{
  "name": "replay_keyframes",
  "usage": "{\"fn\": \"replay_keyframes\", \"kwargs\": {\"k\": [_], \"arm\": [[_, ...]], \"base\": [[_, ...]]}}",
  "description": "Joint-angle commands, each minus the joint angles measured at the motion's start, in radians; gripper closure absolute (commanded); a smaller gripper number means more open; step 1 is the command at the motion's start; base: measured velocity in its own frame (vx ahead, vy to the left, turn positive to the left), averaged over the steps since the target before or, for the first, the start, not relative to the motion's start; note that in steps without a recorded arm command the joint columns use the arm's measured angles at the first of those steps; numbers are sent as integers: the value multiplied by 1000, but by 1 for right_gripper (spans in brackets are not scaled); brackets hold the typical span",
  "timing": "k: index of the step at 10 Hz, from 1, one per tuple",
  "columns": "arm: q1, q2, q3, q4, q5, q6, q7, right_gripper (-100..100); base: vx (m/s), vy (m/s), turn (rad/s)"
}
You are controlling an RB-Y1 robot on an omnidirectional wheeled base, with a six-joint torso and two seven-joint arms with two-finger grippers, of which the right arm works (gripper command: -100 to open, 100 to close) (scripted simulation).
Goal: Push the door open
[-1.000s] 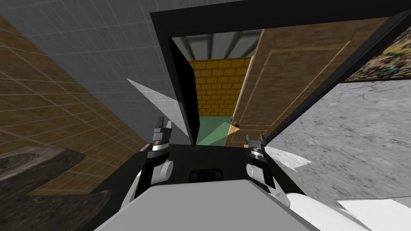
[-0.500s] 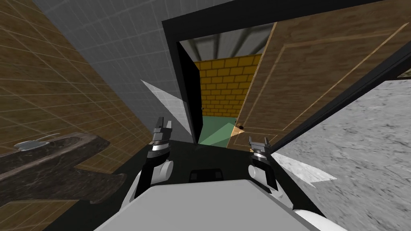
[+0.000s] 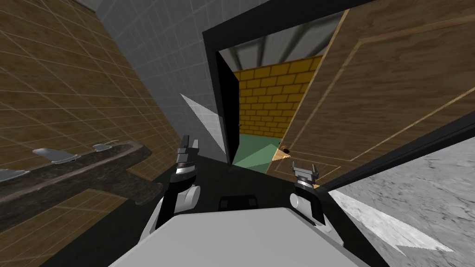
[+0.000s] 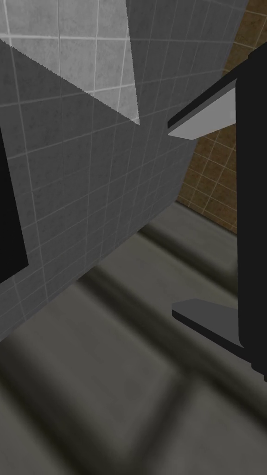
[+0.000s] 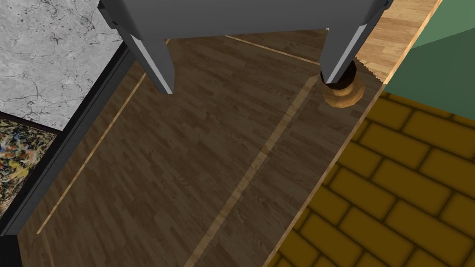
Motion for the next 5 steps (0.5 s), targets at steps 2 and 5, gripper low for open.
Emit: {"fn": "replay_keyframes", "kwargs": {"k": [2, 5], "arm": [[-14, -5, -20, 56, -27, -12, -41, -100], [-24, -12, -44, 113, -58, -23, -87, -100]], "base": [[-30, -58, 216], [-34, -49, 214]]}}
